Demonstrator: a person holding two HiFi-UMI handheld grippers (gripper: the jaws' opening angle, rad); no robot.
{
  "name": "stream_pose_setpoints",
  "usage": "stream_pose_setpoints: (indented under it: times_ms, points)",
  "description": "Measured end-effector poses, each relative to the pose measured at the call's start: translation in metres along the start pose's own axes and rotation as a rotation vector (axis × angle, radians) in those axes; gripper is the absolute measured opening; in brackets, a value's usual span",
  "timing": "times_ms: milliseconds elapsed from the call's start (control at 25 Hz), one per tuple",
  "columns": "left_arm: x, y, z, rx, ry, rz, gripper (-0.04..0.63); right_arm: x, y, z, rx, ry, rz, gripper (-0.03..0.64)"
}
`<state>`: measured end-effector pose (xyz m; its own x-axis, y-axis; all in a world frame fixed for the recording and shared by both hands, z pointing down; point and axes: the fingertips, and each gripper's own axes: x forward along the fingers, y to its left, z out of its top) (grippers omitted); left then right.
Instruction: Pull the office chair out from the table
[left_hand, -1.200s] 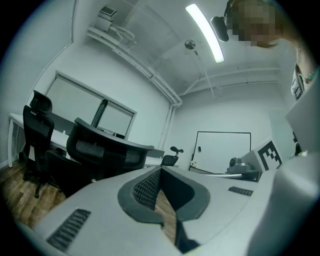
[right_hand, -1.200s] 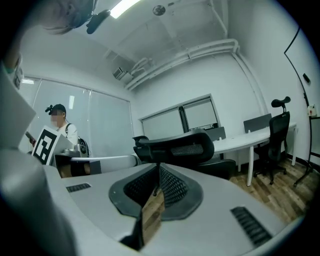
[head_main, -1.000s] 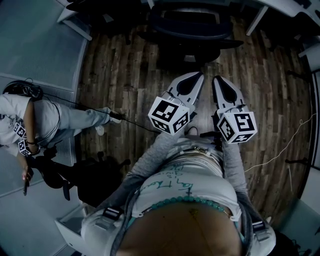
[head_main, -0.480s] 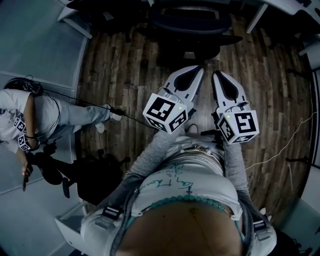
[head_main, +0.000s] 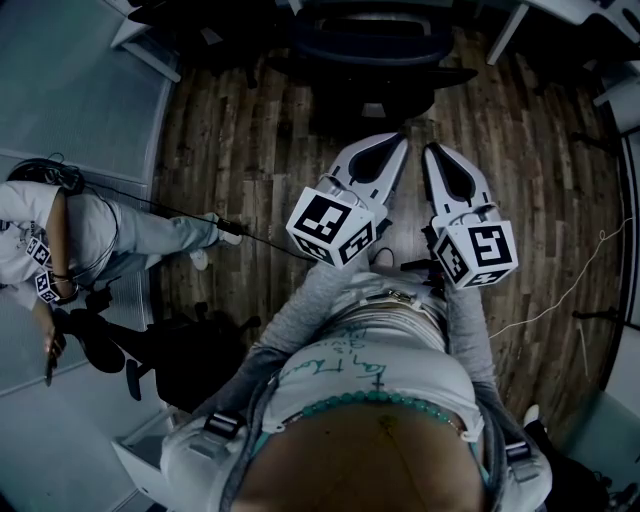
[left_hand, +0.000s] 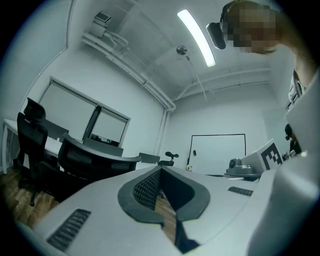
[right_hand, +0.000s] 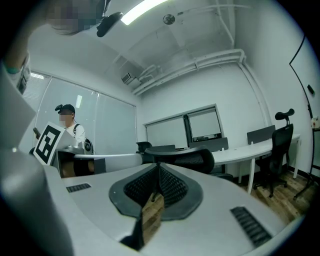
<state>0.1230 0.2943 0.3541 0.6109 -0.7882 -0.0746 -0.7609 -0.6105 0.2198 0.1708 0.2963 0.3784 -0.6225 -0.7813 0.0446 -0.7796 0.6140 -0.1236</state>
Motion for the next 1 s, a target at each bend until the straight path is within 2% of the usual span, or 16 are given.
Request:
stream_pose_setpoints:
  times_ms: [440, 800, 1000]
  points:
    - [0.002, -0.004, -0.006, 0.008, 0.005, -0.001, 0.011, -0.006, -0.007, -0.006, 0.003, 0.005, -0.022, 0.029]
    - [0.003, -0.001, -0.008, 0.029, 0.006, 0.016, 0.011, -0.002, -0.007, -0.011, 0.014, 0.017, -0.001, 0.029]
    - [0.005, -0.001, -0.011, 0.017, 0.004, 0.015, 0.011, 0.0, -0.008, -0.012, 0.001, 0.024, 0.003, 0.029]
